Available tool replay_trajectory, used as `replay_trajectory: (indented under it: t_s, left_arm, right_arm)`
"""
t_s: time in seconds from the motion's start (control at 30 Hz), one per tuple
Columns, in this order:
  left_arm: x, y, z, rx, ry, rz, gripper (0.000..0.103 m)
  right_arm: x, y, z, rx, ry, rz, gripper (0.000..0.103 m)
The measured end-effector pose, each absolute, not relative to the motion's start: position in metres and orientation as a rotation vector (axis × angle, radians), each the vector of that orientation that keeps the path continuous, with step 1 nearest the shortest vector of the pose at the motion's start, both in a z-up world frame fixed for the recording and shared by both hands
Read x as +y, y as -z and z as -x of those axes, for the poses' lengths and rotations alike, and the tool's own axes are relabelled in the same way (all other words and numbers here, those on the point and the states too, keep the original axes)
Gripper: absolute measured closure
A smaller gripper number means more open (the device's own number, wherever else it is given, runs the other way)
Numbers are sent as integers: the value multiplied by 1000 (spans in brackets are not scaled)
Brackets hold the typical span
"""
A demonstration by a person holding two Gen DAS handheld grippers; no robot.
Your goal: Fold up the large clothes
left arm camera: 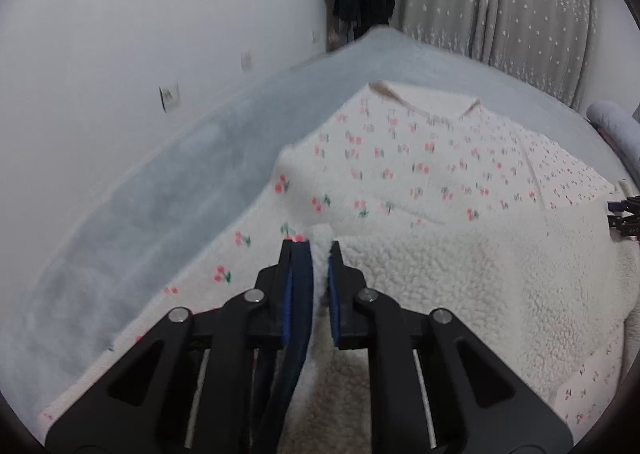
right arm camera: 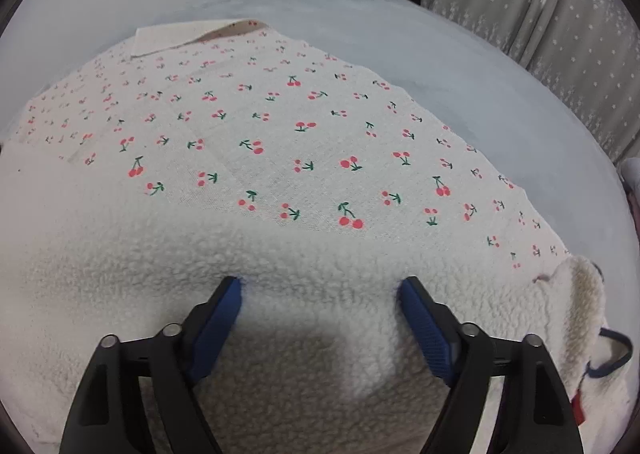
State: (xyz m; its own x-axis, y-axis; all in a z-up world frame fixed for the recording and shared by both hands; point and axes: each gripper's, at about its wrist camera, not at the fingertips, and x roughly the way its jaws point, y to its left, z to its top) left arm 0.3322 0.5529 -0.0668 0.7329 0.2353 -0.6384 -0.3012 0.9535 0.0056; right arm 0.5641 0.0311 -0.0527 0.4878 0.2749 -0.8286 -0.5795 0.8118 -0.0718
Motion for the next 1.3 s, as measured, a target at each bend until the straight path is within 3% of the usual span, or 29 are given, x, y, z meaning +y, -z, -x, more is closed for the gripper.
replay_trajectory:
  t_s: [0.03,0.1,0.2,0.3,0.33,0.4,0.47,0.53,0.63,0.77,0.93,1.0,1.1,1.23,1.3]
  left_arm:
    - [548,57,-328,638,-320,88,89]
    - [544,35,-324,544,-350,93,89]
    - [544,7,-323,416,-401,96,89]
    - [555,8,-341,411,-498,88,86]
    - [560,16,-355,470,-526,84,79]
    - [561,36,-384,625,-621,30,76]
    - [544,36,-385,607,-678,-33,69]
    - [520,26,-377,556,-632,-60,27]
    - [471,15,-373,542,-485,-76,26]
    - [422,35,-386,643,-307,-82,25]
    - [418,108,-415,880,-337,-48,21]
    - [416,94,-416,875,-381,-30,21]
    - [398,67,-402,874,-371,-34,21]
    - [355,43,-365,877,-241,-102,17]
    - [324,40,-342,906,-157,-127,17]
  right_arm:
    - [28,51,-560,919,-569,354,72]
    - [27,44,-549,883,-573,395,96]
    - [29,26,-528,744,-502,435,99]
    - [29,12,-528,647,-408,379,103]
    - [31,14,-534,650,-378,373,101]
    - [39,33,-551,772,-378,358,100]
    - [45,41,-549,783,-359,389,95]
    - [41,35,-534,741,-369,379,78]
    - [25,15,-510,742,-434,284,57]
    - [22,8,-476,803,-558,180,56]
    - [31,43,-463,943,-603,121,52]
    - [35,56,-469,963,-591,128,52]
    - [28,32,-464,993,-567,132,50]
    - [-26,-11,-423,932,-541,137,30]
    - [-66,-26,-396,912,-516,128,26]
